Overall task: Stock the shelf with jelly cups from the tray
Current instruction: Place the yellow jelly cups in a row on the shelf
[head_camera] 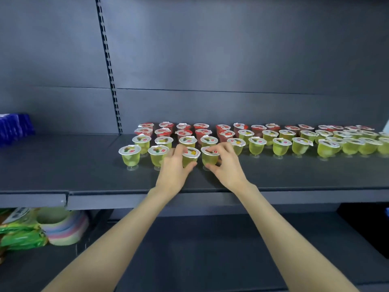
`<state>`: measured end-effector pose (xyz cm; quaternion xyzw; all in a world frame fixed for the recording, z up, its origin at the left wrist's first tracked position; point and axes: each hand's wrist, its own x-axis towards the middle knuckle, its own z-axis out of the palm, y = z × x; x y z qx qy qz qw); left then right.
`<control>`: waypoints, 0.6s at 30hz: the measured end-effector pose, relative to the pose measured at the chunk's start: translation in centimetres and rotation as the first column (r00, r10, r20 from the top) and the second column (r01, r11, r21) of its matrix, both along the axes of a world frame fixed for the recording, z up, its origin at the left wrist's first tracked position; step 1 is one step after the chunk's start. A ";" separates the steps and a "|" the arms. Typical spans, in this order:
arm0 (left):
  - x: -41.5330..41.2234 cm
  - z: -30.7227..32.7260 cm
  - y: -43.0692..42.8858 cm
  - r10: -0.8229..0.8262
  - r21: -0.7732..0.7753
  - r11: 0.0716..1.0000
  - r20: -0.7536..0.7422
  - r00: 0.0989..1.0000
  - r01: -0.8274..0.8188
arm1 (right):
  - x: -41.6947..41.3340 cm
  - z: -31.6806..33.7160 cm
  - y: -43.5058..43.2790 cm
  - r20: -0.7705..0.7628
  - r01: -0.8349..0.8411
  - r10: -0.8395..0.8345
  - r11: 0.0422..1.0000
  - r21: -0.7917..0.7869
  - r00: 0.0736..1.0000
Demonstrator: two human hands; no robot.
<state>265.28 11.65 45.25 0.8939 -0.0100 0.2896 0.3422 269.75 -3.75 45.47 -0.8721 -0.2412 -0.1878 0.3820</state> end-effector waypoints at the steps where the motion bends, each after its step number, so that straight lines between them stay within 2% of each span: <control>1: 0.3 0.0 0.1 -0.001 -0.003 1.000 -0.013 1.000 0.001 | 0.2 -0.1 0.3 -0.001 0.008 -0.008 1.000 -0.013 1.000; 10: 0.5 -0.2 0.6 0.043 0.018 0.999 -0.034 0.998 -0.042 | 0.4 -0.3 1.0 0.091 0.099 -0.080 0.970 -0.221 0.993; 18: -0.4 -0.5 0.8 0.026 0.047 0.999 -0.104 0.994 -0.022 | -0.4 -0.1 0.7 0.085 0.098 -0.078 0.963 -0.250 0.993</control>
